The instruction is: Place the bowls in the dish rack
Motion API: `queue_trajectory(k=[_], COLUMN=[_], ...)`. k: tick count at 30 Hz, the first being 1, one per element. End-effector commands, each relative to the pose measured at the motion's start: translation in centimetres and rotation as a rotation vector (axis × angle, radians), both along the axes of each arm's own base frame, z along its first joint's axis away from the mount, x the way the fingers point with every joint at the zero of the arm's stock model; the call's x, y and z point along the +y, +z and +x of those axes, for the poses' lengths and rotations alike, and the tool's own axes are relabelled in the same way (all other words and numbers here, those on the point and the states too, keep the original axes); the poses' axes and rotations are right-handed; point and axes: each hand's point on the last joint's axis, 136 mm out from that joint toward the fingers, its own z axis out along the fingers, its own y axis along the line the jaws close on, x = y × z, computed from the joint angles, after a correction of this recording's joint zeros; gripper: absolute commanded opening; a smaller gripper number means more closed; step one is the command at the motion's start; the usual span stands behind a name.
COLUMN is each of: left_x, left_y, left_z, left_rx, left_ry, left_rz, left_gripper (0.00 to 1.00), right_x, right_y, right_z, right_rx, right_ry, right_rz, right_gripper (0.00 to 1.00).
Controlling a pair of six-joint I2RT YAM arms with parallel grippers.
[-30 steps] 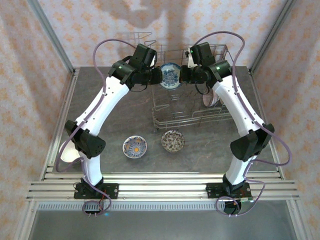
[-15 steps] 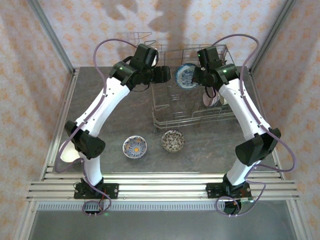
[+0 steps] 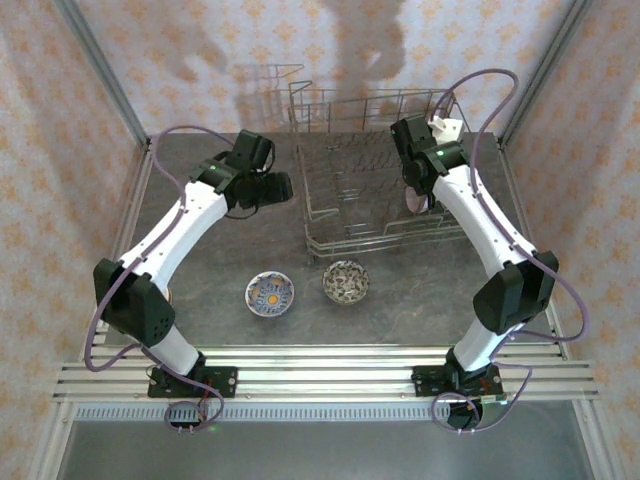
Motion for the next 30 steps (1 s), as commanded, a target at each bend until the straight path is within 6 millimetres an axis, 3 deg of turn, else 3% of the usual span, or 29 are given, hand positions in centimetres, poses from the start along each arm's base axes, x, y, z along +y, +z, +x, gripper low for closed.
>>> queue_trajectory(k=[1,8,15,25,30], left_x=[-0.2,-1.2,-2.1,-1.5,-0.7], left_y=[0.0,-3.0,-4.3,-1.7,-1.5], left_z=[0.7,0.9,0.7,1.3,1.1], left_rx=[-0.037,0.04,0.088,0.013,0.017], left_ry=[0.035,0.0,-0.037,-0.063,-0.053], left_rz=[-0.029,-0.037,-0.06,-0.025,-0.01], left_gripper=[0.67,0.64,0.62,0.63,0.64], right_x=[-1.6,0.3,2.0,2.6,3.3], right_y=[2.5,1.0,-0.7,-1.9,-3.1], right_z=[-0.1,1.4,2.7,4.0,4.6], right_rx=[-0.042,0.043,0.129,0.173,0.194], right_ry=[-0.082,-0.057,-0.053,-0.075,-0.069], right_rz=[-0.133,-0.229,-0.34,-0.486,-0.523], right_gripper=[0.0,0.0,0.0,0.0,0.0])
